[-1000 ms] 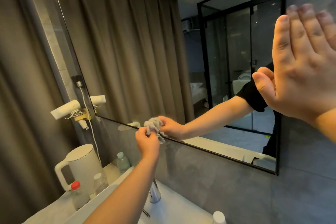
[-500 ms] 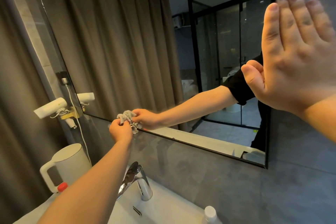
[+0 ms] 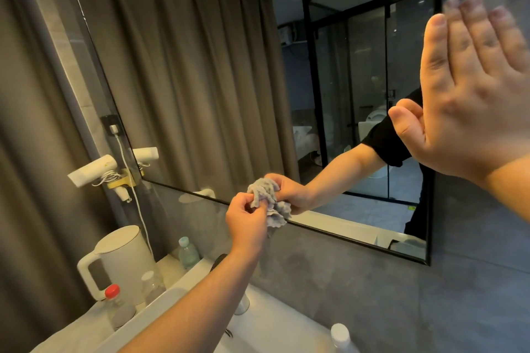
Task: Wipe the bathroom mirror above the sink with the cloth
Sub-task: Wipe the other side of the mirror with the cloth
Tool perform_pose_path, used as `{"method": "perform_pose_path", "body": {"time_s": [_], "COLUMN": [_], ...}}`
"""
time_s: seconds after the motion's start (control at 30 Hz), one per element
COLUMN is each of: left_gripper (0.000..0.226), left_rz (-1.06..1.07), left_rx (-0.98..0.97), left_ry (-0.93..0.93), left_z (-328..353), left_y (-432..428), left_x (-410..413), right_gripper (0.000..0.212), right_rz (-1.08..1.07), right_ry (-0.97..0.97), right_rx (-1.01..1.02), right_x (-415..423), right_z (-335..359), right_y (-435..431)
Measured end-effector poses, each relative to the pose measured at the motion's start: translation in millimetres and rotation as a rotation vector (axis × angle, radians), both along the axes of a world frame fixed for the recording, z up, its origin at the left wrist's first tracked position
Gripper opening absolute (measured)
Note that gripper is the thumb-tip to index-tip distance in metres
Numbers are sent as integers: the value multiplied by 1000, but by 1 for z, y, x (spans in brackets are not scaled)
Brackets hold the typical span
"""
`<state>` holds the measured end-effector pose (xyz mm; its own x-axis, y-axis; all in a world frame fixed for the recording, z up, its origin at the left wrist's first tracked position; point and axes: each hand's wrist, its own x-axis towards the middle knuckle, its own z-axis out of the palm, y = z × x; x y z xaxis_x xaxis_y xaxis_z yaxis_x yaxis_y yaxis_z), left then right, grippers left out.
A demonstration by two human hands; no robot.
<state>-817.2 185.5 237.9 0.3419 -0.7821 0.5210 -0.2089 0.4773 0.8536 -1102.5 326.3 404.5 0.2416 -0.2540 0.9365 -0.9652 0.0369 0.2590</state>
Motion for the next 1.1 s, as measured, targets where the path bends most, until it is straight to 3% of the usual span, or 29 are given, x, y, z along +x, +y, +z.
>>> {"method": "perform_pose_path", "body": {"time_s": [0.17,0.27,0.33,0.4,0.43,0.47,0.53,0.6,0.63,0.7,0.77,0.8,0.83,0.9,1.1], "left_gripper": [29,24,13,13,16,19,21,20,20,20,22,25,31,34,29], "left_rz": [93,213,244,249,246,233,194,155,135,81,12,-18,-40,-90,-106], "left_rx": [-75,-46,-18,0,0,-12,-52,-107,-135,-191,-262,-303,-342,-425,-638], "left_ry": [101,211,243,237,215,186,125,60,26,-22,-75,-116,-158,-243,-467], "left_z": [43,78,90,92,91,89,88,89,90,90,90,90,90,88,81], "left_y": [-18,-41,-49,-51,-50,-47,-39,-28,-22,-6,12,23,33,49,66], "left_x": [13,37,46,47,45,43,33,20,12,-6,-25,-35,-43,-58,-78], "right_gripper": [87,89,97,87,80,73,55,41,42,57,71,74,78,85,86], "right_rz": [20,60,393,945,1223,1415,1530,1501,1508,1390,843,538,289,22,-98], "right_ry": [5,39,-225,-542,-633,-702,-724,-811,-820,-615,-224,-128,-64,-62,-14], "right_rx": [15,-57,361,965,1130,1192,1208,1191,1069,805,431,132,20,41,66], "right_x": [0,-5,77,151,180,197,184,171,150,110,64,40,20,7,6], "right_z": [-1,3,-12,-52,-72,-87,-88,-87,-87,-75,-34,-7,5,3,1], "right_y": [1,-1,-48,-135,-192,-233,-251,-220,-199,-122,-50,-15,10,20,10]}}
